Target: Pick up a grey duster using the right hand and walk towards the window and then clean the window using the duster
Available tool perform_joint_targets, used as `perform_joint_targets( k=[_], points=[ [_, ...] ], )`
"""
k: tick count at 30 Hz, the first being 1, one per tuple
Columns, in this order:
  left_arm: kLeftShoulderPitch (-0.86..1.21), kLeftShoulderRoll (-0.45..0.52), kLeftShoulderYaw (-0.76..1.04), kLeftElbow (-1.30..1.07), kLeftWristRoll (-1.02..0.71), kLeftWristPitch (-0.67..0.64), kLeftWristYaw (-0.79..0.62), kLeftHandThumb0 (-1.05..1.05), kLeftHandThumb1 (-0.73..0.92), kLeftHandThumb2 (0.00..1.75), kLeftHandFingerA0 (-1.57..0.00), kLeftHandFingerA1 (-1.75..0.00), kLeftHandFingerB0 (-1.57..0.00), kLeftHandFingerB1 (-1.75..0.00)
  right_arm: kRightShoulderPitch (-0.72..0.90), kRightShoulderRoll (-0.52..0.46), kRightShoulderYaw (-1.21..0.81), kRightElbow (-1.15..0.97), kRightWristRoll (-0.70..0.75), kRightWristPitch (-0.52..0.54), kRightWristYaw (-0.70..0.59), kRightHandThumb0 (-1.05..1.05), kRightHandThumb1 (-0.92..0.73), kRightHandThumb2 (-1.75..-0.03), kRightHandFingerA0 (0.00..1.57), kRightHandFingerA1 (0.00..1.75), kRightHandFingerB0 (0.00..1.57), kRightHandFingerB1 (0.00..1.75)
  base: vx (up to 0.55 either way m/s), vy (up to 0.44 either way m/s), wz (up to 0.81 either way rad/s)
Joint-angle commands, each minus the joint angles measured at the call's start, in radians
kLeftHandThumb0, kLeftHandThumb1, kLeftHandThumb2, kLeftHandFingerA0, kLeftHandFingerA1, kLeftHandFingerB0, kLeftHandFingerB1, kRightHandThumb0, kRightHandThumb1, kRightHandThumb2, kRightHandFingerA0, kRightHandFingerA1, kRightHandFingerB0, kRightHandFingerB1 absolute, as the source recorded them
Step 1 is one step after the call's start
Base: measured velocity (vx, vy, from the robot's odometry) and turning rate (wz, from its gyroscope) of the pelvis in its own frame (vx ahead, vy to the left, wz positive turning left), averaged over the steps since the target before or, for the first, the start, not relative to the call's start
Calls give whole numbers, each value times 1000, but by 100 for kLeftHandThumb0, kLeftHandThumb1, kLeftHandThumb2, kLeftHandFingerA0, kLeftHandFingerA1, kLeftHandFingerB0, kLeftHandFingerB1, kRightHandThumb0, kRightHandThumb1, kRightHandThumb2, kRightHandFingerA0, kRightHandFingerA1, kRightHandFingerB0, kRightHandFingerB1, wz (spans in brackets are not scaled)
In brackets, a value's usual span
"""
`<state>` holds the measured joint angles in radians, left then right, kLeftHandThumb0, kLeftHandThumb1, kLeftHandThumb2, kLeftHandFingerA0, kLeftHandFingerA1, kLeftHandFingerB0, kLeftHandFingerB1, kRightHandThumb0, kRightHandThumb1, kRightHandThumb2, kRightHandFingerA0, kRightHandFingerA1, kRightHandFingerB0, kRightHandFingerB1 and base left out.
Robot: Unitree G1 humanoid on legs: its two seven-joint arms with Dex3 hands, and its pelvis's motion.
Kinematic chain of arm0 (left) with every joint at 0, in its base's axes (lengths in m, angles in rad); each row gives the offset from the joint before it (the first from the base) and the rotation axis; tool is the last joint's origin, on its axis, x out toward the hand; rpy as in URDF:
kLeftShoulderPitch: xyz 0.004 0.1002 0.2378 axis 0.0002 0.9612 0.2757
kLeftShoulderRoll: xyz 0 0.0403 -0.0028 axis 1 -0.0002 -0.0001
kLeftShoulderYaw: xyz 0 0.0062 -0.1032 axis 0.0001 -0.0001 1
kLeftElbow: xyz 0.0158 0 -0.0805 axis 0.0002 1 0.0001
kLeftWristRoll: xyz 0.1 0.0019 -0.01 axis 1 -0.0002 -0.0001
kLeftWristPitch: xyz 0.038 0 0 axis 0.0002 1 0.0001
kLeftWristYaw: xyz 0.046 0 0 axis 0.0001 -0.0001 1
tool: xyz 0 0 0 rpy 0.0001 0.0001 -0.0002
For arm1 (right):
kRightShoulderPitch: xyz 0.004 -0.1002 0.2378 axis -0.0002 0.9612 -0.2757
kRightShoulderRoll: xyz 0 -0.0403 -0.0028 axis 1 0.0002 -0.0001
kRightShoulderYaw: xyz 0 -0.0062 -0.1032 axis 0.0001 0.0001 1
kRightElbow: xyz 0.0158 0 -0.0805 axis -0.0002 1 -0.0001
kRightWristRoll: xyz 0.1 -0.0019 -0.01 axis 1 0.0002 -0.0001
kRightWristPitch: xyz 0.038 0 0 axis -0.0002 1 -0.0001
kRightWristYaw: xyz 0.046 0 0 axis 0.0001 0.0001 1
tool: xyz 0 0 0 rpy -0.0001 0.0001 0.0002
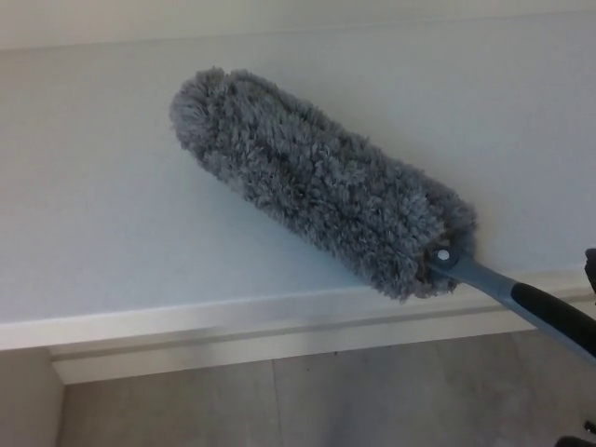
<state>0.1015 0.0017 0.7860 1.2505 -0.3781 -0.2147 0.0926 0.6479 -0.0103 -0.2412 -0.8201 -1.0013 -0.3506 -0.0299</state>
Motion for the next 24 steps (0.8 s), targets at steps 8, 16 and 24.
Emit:
perform_joint_targets(
  k=[8, 16, 24],
  points=[
    [6, 3, 2, -7, -33, -143, -2, -21, 70, 76, -98, -120, -87, -90, -60, -16, 80, 55, -87, 90, 52, -73, -42, -84, 0, 22, 7, 30, 0, 0, 0],
    [10, -3, -1, -2, -44, -146, -13, -20, 67, 77, -103, -116, -89, -88, -108, -39, 132, 91, -115, 117, 52, -82, -45, -82, 0, 14, 10, 24, 0, 0, 0],
    [22, -16, -15, -10, -37, -160, 17, -21, 70, 73, -96, -118, -86, -89, -175, -70, 144, 153, -122, 149, 41, -67, -57, -59, 0, 27, 12, 28, 0, 0, 0]
  ],
)
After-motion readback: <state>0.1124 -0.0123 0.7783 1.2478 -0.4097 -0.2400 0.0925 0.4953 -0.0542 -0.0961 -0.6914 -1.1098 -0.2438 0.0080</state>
